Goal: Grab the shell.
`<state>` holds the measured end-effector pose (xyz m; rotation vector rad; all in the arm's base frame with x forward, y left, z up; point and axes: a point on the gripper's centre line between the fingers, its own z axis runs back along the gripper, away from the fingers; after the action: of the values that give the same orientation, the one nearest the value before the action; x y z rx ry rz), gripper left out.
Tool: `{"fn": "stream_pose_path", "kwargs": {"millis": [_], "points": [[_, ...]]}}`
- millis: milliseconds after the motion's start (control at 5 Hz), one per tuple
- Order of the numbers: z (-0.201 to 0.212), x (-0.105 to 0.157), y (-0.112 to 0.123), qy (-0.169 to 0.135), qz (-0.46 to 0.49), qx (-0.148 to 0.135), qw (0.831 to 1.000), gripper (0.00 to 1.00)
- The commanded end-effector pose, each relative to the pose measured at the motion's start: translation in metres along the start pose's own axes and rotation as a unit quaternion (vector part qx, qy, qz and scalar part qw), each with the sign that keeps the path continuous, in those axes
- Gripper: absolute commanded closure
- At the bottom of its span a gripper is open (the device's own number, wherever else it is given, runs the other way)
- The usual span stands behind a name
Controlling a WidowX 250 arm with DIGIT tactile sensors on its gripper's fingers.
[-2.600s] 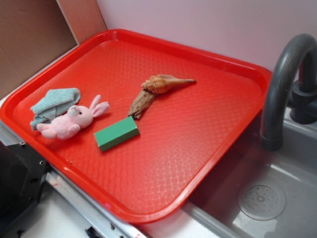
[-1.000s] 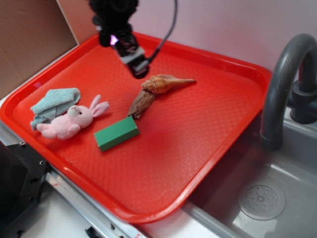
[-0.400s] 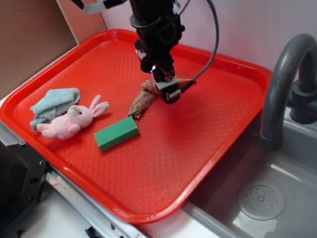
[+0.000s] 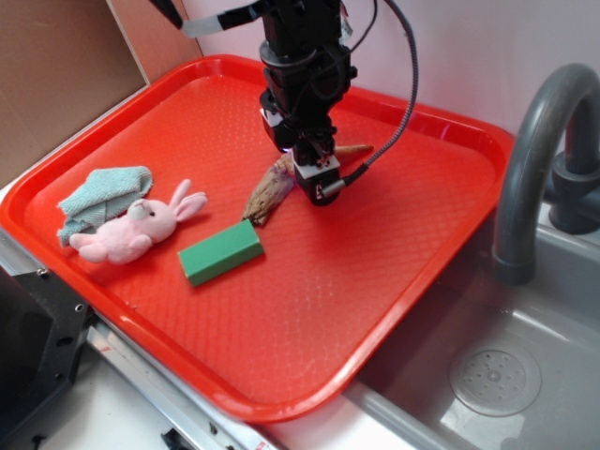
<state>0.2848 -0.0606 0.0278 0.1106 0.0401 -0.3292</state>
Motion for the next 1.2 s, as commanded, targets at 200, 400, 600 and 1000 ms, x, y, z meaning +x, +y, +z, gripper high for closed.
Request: {"fn": "stream_pose_path", "kwargs": {"millis": [200, 400, 600, 1000], "points": [[0.035, 0.008, 0.009, 0.011, 0.055, -0.017, 0.998, 1.0], [0.085, -0.012, 0.01, -0.014, 0.137, -0.029, 0.99, 1.0], [0.133, -0.039, 0.01, -0.043, 0.17, -0.049, 0.983, 1.0], [0.169, -0.091, 0.009, -0.066, 0.246, -0.073, 0.964, 1.0]]}}
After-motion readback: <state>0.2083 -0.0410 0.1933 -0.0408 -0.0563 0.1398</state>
